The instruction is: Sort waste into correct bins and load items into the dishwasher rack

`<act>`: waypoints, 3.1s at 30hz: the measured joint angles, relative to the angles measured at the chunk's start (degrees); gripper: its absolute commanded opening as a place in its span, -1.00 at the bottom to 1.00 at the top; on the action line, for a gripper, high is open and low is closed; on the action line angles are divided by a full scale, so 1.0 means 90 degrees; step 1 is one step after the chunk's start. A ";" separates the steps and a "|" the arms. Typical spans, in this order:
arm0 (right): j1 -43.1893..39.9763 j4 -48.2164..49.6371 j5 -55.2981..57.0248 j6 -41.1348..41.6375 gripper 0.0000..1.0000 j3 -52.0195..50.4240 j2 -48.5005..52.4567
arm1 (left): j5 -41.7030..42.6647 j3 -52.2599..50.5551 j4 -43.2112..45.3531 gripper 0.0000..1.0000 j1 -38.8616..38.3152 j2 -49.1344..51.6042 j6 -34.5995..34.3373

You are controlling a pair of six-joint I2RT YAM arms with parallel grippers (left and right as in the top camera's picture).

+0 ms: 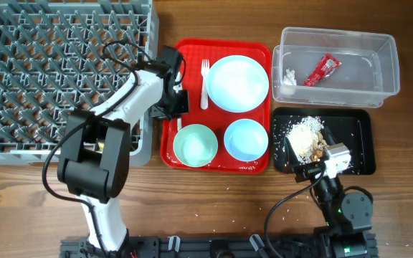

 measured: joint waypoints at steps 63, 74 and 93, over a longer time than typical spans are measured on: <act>0.0000 -0.0002 -0.0002 0.0000 0.99 0.0000 0.0000 | -0.1921 0.0347 0.2062 -0.40 -0.0440 0.0573 -0.0559; 0.0000 0.0000 -0.0002 0.0000 0.99 0.0000 0.0000 | -0.1761 0.0418 0.1562 -0.81 -0.0401 0.0471 -0.0457; 0.0000 -0.0002 -0.0002 0.0000 0.99 0.0000 0.0000 | -0.1404 0.0573 0.2021 -0.07 -0.0403 0.0104 0.0243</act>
